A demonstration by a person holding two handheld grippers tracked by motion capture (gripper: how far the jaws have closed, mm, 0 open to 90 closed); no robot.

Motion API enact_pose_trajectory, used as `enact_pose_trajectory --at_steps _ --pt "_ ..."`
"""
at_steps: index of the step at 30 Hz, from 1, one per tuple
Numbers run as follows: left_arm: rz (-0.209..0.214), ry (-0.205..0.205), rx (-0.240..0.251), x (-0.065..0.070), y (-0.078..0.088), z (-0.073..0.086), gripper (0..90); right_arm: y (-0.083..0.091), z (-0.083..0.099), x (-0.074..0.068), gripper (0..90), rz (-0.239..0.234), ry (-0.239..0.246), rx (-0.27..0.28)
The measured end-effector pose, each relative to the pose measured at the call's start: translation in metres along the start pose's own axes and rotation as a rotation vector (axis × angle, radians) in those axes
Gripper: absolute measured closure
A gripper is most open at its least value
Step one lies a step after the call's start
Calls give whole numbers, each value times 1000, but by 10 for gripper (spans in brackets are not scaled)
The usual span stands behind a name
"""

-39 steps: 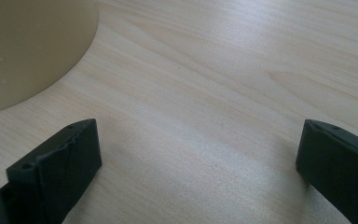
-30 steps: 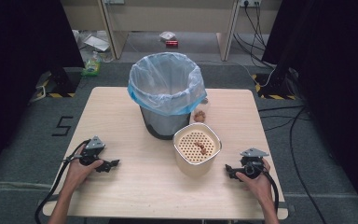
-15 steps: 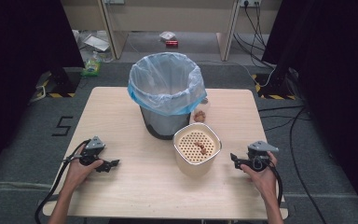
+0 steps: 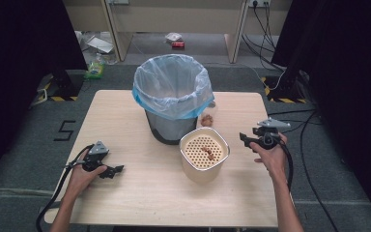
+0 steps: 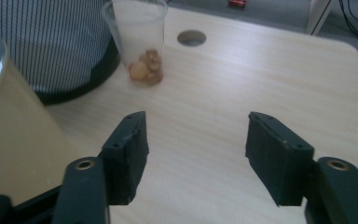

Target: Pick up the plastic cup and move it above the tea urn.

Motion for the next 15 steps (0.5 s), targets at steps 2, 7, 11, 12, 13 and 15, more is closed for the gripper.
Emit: enact_pose_trajectory --at_steps 2,7,11,12,13,15 --pt "0 0 0 0 0 0 0 -4 -13 -3 430 -12 -8 8" --pt "0 0 0 0 0 0 0 -16 -37 -9 471 -14 8 -4" --pt "0 0 0 0 0 0 0 -28 -51 -12 497 -16 -3 -18" --pt "0 1 0 0 0 0 0 -31 -54 -12 499 -13 -1 -28" --pt "0 0 0 0 0 0 0 -35 -57 -12 500 -6 3 -34" --pt "0 1 0 0 0 0 0 -41 -63 -12 505 3 1 -43"
Point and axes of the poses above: each handheld gripper's, and its own axes: y roughly backward along the jaws, z roughly out of its underside, x roughly to its right, the point moved 8 cm from there along -y, roughly forward along the jaws, and after that the axes turned 10 degrees about -y, right-handed, at the moved point
